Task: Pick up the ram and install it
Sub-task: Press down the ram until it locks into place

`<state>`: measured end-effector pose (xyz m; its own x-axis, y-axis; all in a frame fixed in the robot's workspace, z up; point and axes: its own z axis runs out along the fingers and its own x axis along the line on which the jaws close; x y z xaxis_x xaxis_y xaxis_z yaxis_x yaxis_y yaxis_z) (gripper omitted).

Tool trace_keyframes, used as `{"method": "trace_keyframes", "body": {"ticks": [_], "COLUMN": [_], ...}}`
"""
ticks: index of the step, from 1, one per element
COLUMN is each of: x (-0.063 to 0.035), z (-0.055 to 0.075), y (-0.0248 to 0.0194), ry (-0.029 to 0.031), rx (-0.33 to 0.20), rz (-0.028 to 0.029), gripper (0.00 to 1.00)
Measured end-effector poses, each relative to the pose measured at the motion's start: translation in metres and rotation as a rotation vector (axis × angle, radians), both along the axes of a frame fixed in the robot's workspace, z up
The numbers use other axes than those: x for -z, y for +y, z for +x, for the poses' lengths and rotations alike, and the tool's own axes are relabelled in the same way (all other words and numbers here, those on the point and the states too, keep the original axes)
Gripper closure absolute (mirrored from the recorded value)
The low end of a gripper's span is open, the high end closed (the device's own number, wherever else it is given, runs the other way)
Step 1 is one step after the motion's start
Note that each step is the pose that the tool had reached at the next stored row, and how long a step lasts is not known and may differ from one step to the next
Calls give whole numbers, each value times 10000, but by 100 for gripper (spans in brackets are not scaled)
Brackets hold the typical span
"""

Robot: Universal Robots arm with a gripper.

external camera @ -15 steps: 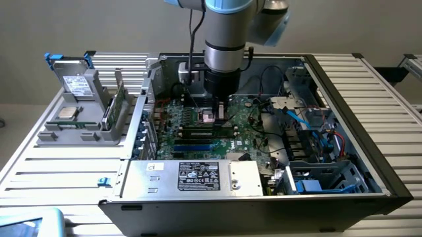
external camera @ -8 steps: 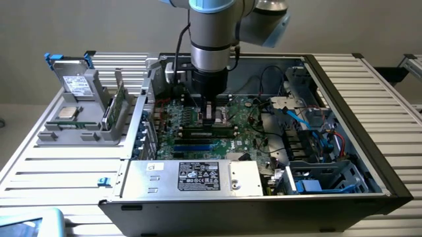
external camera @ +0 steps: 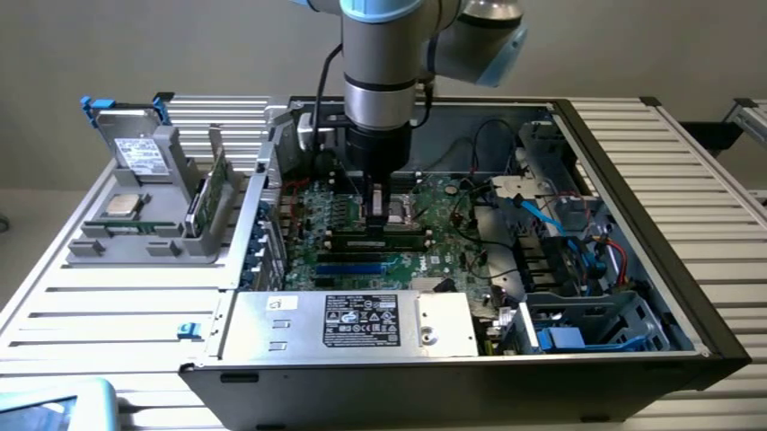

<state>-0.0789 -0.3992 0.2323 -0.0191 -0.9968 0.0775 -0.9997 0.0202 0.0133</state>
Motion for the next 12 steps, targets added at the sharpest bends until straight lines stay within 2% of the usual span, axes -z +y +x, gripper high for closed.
{"method": "trace_keyframes", "body": {"ticks": [3,9,10,12], "x": [29,79,57,-34], "z": [-7,-8,-7,-7], "y": [0,-1,1,1], "ry": [-9,-62,-70,-63], "rx": [-1,-3,-3,-2], "rz": [-13,-83,-74,-92], "gripper": [89,89,89,89]}}
